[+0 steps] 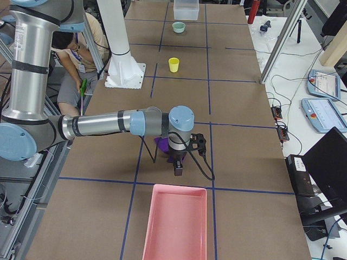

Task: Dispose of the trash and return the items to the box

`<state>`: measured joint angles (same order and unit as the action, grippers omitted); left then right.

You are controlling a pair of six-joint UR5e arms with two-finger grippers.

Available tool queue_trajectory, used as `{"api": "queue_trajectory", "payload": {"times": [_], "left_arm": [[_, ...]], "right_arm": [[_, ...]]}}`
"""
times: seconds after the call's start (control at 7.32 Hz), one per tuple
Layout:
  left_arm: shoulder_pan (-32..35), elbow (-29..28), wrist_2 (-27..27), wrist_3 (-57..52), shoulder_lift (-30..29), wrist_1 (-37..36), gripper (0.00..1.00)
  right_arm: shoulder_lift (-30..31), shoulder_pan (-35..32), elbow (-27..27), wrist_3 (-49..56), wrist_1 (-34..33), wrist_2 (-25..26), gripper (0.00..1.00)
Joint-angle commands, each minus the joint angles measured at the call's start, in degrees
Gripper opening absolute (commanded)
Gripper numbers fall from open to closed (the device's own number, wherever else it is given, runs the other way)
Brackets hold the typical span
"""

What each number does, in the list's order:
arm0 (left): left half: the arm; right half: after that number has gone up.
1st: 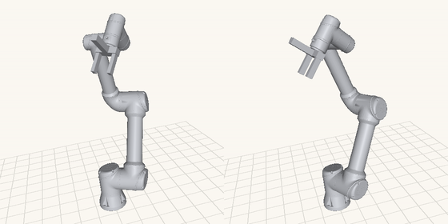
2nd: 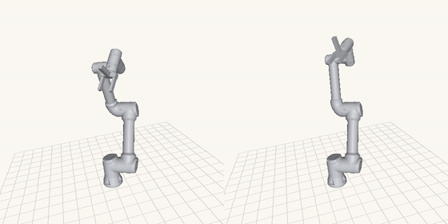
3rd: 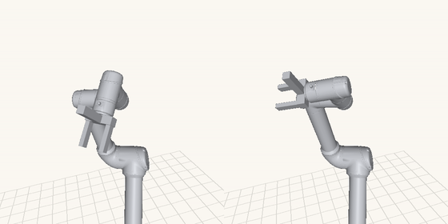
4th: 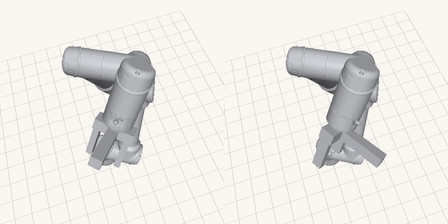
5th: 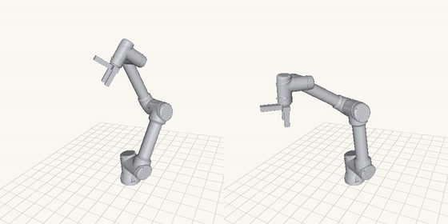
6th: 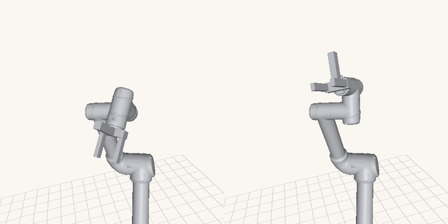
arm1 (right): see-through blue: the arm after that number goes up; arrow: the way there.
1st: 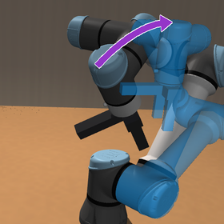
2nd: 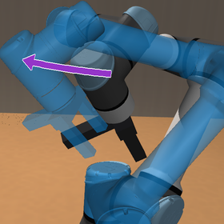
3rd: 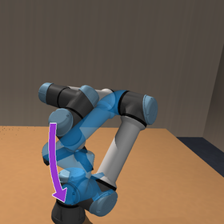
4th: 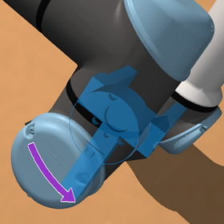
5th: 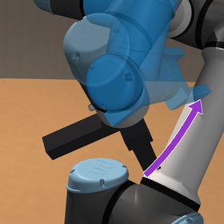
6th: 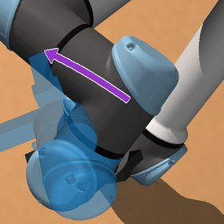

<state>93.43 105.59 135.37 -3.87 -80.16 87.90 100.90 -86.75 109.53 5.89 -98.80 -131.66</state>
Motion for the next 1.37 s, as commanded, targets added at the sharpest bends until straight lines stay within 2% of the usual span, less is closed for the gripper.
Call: {"api": "queue_trajectory", "payload": {"times": [0.0, 0.41, 0.68, 0.96, 1.09, 1.23], "left_arm": [[-0.4, -0.1, -0.2, -0.2, -0.1, 0.4, 1.00], [-0.8, 0.3, -0.1, -0.1, -0.2, 1.1, 1.00], [-3.5, 0.3, 0.3, -0.1, -0.2, 7.3, 1.00], [-7.9, 0.1, 0.5, -0.1, -1.7, 20.4, 1.00], [-8.9, -1.1, 0.7, 0.8, -4.5, 27.6, 1.00], [-9.2, -1.4, 0.4, 0.8, -5.1, 30.6, 1.00]], "right_arm": [[0.0, 0.1, 0.0, 0.0, 0.0, 0.0, 1.00], [-0.2, 0.5, 0.2, 0.1, 0.0, 0.0, 1.00], [-3.8, 6.2, 0.2, -0.7, 0.1, 0.2, 1.00], [-8.9, 8.0, 0.4, -0.5, 0.2, 0.7, 1.00], [-12.2, 8.0, 0.0, -0.7, 0.2, 1.8, 1.00], [-13.6, 7.8, 0.2, -3.7, 0.2, 1.9, 1.00]]}}
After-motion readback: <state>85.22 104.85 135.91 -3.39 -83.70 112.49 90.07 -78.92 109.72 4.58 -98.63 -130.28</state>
